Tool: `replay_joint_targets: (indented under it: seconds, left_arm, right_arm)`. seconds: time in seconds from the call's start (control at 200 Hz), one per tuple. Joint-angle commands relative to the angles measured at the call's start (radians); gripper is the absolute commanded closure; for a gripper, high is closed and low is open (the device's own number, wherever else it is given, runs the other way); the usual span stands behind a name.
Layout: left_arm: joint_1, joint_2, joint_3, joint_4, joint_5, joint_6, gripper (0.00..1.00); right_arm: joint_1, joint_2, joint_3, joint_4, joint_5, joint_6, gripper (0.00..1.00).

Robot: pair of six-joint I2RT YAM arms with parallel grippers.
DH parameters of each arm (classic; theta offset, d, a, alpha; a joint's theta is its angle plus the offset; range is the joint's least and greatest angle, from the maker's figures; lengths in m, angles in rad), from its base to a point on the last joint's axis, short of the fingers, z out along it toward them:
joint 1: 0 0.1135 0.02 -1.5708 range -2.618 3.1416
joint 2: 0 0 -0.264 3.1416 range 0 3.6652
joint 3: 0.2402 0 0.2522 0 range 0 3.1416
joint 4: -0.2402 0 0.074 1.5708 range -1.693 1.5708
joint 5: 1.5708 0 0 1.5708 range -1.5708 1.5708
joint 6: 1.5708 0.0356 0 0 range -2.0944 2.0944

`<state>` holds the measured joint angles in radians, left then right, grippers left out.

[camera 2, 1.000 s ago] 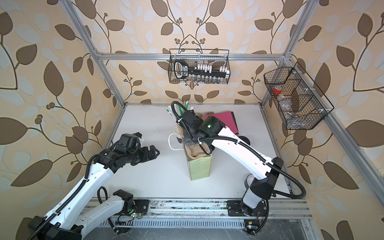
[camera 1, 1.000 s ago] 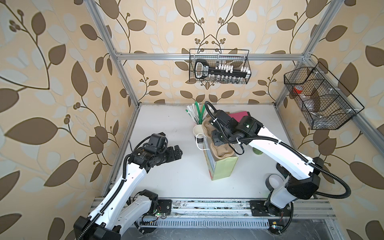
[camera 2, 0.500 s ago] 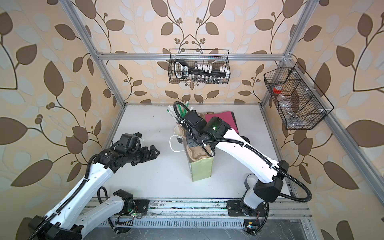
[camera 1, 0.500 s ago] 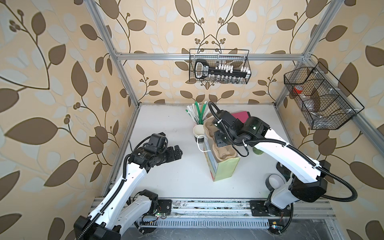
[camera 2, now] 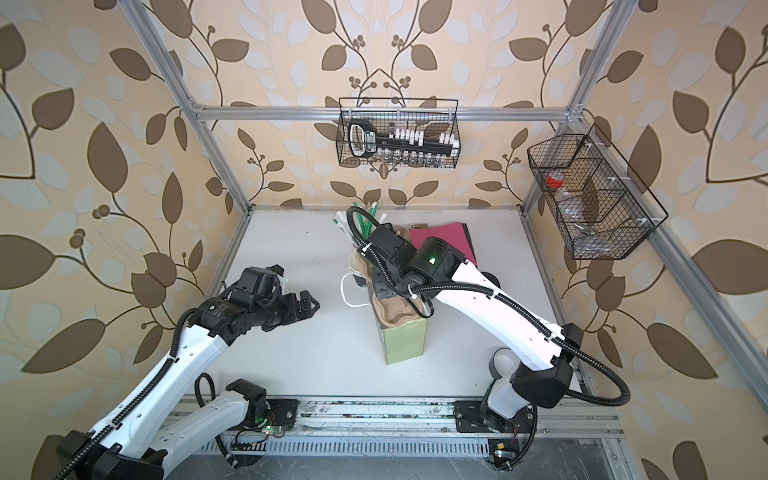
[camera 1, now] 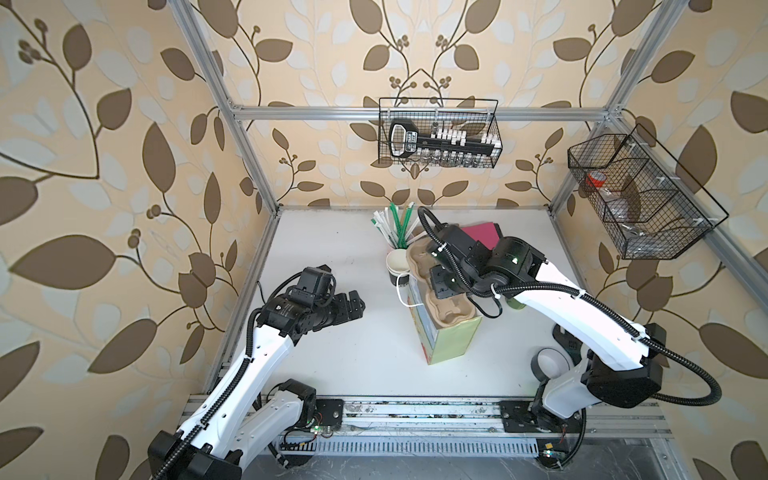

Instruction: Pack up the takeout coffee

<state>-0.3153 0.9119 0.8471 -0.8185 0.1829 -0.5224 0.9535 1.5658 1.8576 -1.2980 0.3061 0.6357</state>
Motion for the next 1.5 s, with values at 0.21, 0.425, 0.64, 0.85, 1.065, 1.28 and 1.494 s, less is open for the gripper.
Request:
replay_joint_targets:
  seconds: [0.21,0.425,0.64,0.85,1.065,1.28,1.494]
  left_arm:
    - [-0.009,0.001,0.012,-0.01,-0.001,0.019,0.01]
    - [-0.008,0.001,0.012,-0.012,-0.001,0.02,0.01]
    - [-0.008,0.002,0.011,-0.011,-0.003,0.02,0.01]
    - [-0.008,0.006,0.012,-0.011,-0.002,0.019,0.01]
    - [-0.008,0.006,0.012,-0.011,-0.003,0.019,0.01]
    - [-0.007,0.009,0.011,-0.013,-0.003,0.02,0.01]
    - [-0.007,0.009,0.012,-0.014,-0.007,0.02,0.01]
  right_arm:
    - [-0.003,-0.038,-0.082,-0.011,-0.001,0.015,0.71]
    - [0.002,-0.05,-0.111,-0.004,0.003,0.015,0.71]
    - [0.006,-0.071,-0.103,-0.019,0.005,0.017,0.71]
    - [0.014,-0.069,-0.035,-0.063,0.008,0.017,0.71]
    - [0.018,-0.092,-0.026,-0.083,0.009,0.019,0.71]
    - [0.018,-0.107,-0.085,-0.076,-0.009,0.016,0.71]
    - [0.026,-0.113,-0.16,-0.038,-0.035,0.012,0.71]
